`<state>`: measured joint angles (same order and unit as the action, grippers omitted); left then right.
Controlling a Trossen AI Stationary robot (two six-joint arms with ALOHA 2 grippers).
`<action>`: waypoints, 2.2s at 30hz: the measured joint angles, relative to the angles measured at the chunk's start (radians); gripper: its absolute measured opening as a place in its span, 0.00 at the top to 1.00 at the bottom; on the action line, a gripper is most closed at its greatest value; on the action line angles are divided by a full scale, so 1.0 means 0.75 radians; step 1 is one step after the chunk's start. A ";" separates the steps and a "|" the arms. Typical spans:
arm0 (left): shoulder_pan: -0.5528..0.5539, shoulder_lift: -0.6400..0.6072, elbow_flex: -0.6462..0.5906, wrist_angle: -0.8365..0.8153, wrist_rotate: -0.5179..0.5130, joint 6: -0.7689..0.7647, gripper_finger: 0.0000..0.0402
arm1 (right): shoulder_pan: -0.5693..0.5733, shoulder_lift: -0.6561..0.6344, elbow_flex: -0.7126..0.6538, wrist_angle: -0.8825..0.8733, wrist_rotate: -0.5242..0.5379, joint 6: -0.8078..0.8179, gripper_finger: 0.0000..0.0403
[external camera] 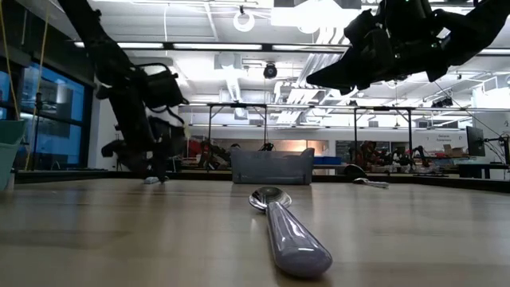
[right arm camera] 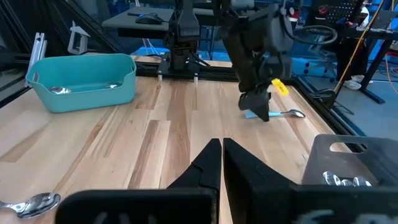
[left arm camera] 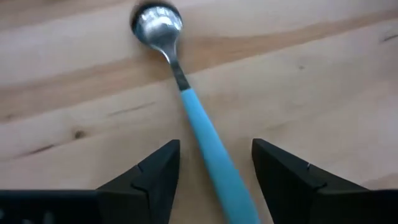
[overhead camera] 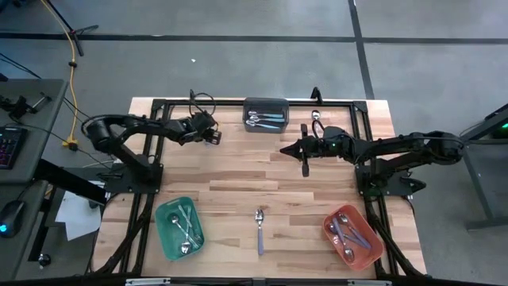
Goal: Sort silverware by color (type)
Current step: Put the blue spoon into the black bin
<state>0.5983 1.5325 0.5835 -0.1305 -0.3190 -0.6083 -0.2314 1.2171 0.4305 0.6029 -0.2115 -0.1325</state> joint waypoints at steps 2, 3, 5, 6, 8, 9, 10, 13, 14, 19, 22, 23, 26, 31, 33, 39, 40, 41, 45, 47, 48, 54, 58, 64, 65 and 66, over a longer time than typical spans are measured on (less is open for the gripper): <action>-0.003 0.059 0.004 0.033 -0.024 0.024 0.53 | 0.000 0.000 0.000 0.000 0.000 0.002 1.00; -0.005 0.081 0.007 0.042 -0.028 0.027 0.54 | 0.000 0.000 0.000 0.000 0.000 0.004 1.00; -0.009 0.116 0.011 0.044 -0.042 0.046 0.57 | 0.000 0.000 0.000 0.001 0.000 0.022 1.00; -0.009 0.122 0.010 0.050 -0.039 0.053 0.58 | 0.000 0.000 0.000 0.001 0.000 0.026 1.00; -0.017 0.123 0.010 0.047 -0.028 0.080 0.63 | 0.000 0.000 0.000 0.001 0.000 0.026 1.00; -0.024 0.123 0.010 0.048 -0.025 0.098 0.66 | 0.000 0.000 0.000 0.001 0.000 0.026 1.00; -0.029 0.117 0.010 0.048 -0.017 0.117 0.70 | 0.000 0.000 0.000 0.001 0.000 0.026 1.00; -0.049 0.101 0.006 0.048 0.000 0.177 0.82 | 0.000 0.000 0.000 0.001 0.000 0.026 1.00; -0.055 0.090 0.004 0.043 0.011 0.200 0.87 | 0.000 0.000 0.000 0.001 0.000 0.027 1.00; -0.095 0.040 0.000 0.028 0.026 0.290 0.93 | 0.000 0.000 0.000 0.001 0.000 0.037 1.00; -0.106 0.005 -0.004 0.009 0.034 0.295 0.93 | 0.001 0.000 0.000 0.001 0.000 0.037 1.00; -0.109 -0.012 -0.007 -0.005 0.041 0.302 0.93 | 0.001 0.000 0.000 0.001 0.000 0.037 1.00; -0.123 -0.064 -0.007 -0.007 0.042 0.328 0.93 | 0.003 0.000 0.000 0.001 0.000 0.037 1.00; -0.156 -0.191 0.001 0.007 0.113 0.329 0.93 | 0.004 0.000 0.000 0.001 -0.001 0.034 1.00; -0.176 -0.232 0.029 0.008 0.127 0.341 0.93 | 0.004 0.000 0.000 0.001 -0.001 0.028 1.00; -0.201 -0.248 0.240 -0.070 0.184 0.457 0.93 | 0.004 0.000 0.000 0.001 -0.001 0.025 1.00; -0.201 -0.236 0.288 -0.082 0.185 0.481 0.93 | 0.004 0.000 0.000 0.001 -0.001 0.024 1.00; -0.201 -0.221 0.335 -0.092 0.186 0.506 0.93 | 0.004 0.000 0.000 0.002 -0.001 0.019 1.00; -0.194 -0.133 0.519 -0.113 0.231 0.623 0.93 | 0.004 0.000 0.001 0.016 -0.001 -0.005 1.00; -0.187 -0.068 0.603 -0.126 0.260 0.679 0.93 | 0.004 -0.001 0.001 0.026 -0.001 -0.005 1.00; -0.186 -0.027 0.646 -0.118 0.279 0.705 0.93 | 0.004 -0.001 0.001 0.027 -0.001 -0.005 1.00; -0.180 0.241 0.874 -0.120 0.385 0.919 0.93 | 0.004 -0.001 0.001 0.031 -0.001 -0.005 1.00; -0.158 0.393 0.974 -0.119 0.436 0.998 0.93 | 0.004 -0.001 0.001 0.031 -0.001 -0.005 1.00; -0.112 0.540 1.028 -0.120 0.533 1.002 0.93 | 0.004 -0.001 0.001 0.031 -0.001 -0.009 1.00; -0.104 0.554 1.030 -0.122 0.533 1.004 0.93 | 0.004 -0.001 0.001 0.031 -0.001 -0.009 1.00; -0.098 0.565 1.031 -0.123 0.534 1.011 0.93 | 0.004 -0.001 0.001 0.031 -0.001 -0.009 1.00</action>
<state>0.5250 1.9563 1.3566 -0.2225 0.0812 0.1503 -0.2287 1.2163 0.4309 0.6262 -0.2126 -0.1394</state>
